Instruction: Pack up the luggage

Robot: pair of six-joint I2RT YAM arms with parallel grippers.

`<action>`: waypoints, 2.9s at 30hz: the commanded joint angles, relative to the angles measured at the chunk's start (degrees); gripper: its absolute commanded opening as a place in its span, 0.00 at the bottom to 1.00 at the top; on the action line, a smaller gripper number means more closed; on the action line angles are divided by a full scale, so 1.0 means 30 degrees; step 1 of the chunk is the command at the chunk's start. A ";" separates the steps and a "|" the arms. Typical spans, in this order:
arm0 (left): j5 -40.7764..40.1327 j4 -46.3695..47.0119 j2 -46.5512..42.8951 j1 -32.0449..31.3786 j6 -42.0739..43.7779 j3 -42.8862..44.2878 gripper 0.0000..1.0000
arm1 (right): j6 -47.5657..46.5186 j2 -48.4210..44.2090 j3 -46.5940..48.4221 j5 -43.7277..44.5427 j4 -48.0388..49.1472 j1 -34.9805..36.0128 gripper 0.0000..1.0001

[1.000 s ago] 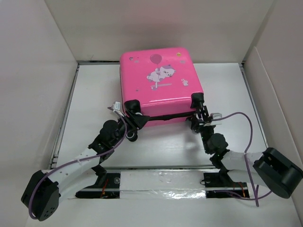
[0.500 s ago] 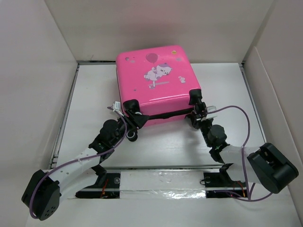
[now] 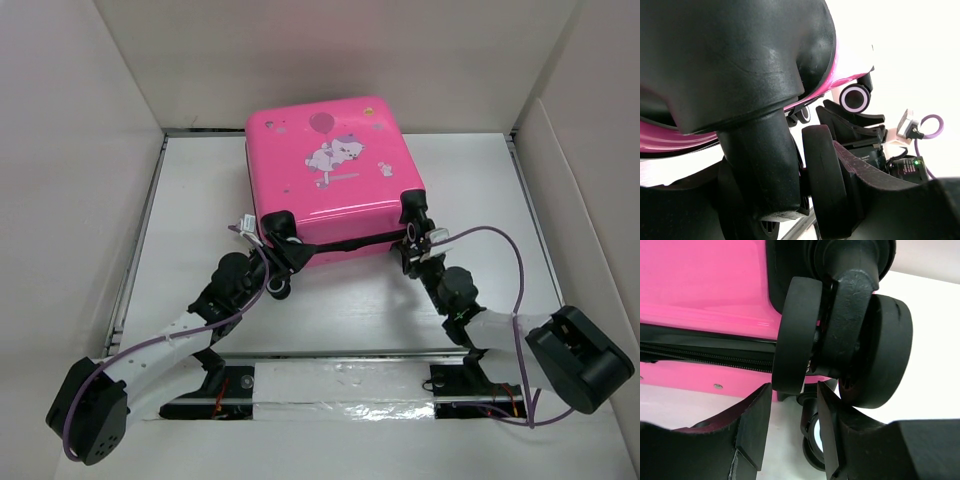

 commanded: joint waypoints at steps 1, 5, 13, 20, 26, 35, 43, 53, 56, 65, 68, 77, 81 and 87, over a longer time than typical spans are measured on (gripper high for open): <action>0.1980 0.6794 -0.0912 -0.0318 0.2002 0.0695 0.00 | -0.0853 0.0276 0.1133 -0.0226 0.0312 -0.0180 0.47; 0.1980 0.6676 -0.0913 -0.0318 0.2031 0.0695 0.00 | -0.1264 0.1183 0.1837 -0.0930 0.0633 -0.0912 0.47; 0.2010 0.6735 -0.0795 -0.0318 0.2002 0.0520 0.00 | -0.2084 0.2939 0.3008 -0.1456 0.2389 -0.1088 0.42; 0.2097 0.6734 -0.0708 -0.0318 0.1944 0.0402 0.00 | -0.1119 0.4670 0.2512 -0.1693 0.6840 -0.1264 0.33; 0.2185 0.6911 -0.0707 -0.0318 0.1797 0.0109 0.00 | -0.0678 0.5608 0.2452 -0.0814 0.9598 -0.0912 0.16; 0.2214 0.6704 -0.0855 -0.0318 0.1680 -0.0242 0.00 | -0.0795 0.5083 0.2717 -0.0461 1.0012 -0.0123 0.00; 0.2213 0.8227 0.0872 -0.1285 0.1592 0.0546 0.00 | -0.0708 0.7507 0.4379 -0.0376 0.8574 0.6843 0.00; 0.2244 0.8202 0.0408 -0.1285 0.1650 0.1164 0.00 | 0.1312 1.1089 0.6995 -0.3532 0.8101 1.1275 0.00; 0.2097 0.7995 -0.0003 -0.1285 0.1680 0.1251 0.00 | 0.1490 1.0272 0.6905 -0.4587 0.7202 1.1478 0.00; 0.1423 0.4665 -0.1436 -0.0906 0.2089 0.1632 0.00 | 0.2130 0.5761 0.4212 0.1723 0.2966 1.0897 0.17; 0.1365 0.2205 -0.2372 -0.0377 0.2440 0.1691 0.23 | 0.2135 0.3417 0.4500 0.3019 -0.0790 0.9901 0.41; -0.1006 -0.4683 -0.4983 -0.0113 0.4169 0.2247 0.78 | 0.2016 0.2441 0.6408 0.3440 -0.5168 0.8785 0.54; -0.2264 -0.6621 -0.5394 -0.0113 0.4580 0.2803 0.85 | 0.2281 0.3903 0.6262 0.2382 -0.3618 0.8785 0.54; -0.3264 -0.7562 -0.5601 0.0062 0.4785 0.3361 0.85 | 0.2310 0.5489 0.6291 0.0364 -0.0922 0.7909 0.58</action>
